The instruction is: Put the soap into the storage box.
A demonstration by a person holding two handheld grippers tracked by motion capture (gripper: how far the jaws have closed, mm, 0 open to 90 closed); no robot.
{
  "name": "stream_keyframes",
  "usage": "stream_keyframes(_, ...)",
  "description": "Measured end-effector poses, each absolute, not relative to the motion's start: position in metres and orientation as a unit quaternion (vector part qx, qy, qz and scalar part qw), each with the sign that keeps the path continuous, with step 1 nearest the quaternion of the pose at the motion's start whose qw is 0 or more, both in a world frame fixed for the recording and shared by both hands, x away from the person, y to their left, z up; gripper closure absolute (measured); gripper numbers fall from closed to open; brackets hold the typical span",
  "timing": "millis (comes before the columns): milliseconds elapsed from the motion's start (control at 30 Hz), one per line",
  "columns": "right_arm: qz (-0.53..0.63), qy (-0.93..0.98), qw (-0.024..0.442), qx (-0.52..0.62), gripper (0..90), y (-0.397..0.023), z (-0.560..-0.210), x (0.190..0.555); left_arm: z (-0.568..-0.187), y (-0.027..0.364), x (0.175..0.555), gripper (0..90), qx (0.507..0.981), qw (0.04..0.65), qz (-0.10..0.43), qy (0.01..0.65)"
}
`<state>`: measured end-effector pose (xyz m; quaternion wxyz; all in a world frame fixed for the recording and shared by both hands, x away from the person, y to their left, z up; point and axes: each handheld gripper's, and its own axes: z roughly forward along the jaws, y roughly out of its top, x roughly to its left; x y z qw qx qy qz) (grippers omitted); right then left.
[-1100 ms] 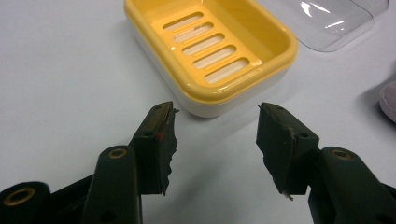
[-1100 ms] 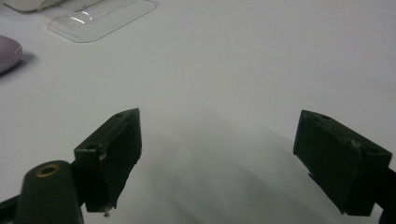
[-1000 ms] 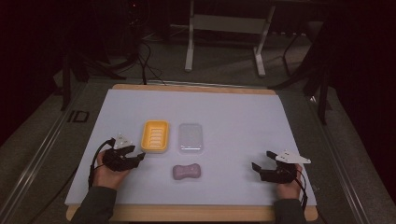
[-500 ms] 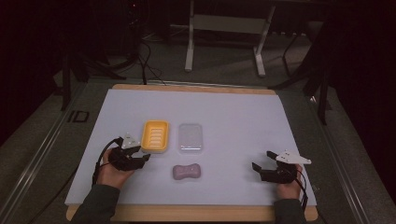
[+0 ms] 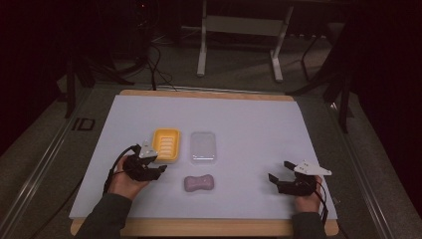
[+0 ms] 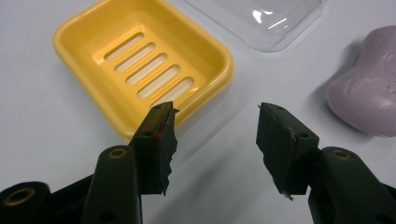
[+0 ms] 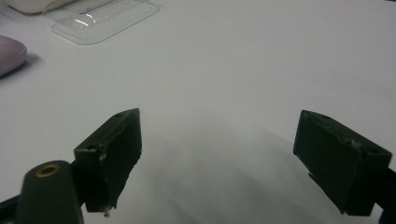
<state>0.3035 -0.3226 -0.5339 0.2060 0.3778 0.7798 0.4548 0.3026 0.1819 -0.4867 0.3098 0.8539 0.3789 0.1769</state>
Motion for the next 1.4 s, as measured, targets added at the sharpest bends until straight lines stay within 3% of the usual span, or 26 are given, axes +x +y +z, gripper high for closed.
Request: stream_keyframes(1400, 0.460, 0.778, 0.208, 0.373, 15.1, -0.324, -0.534, 0.303, -0.465, 0.127, 0.313, 47.3, 0.913, 0.258, 0.163, 0.270)
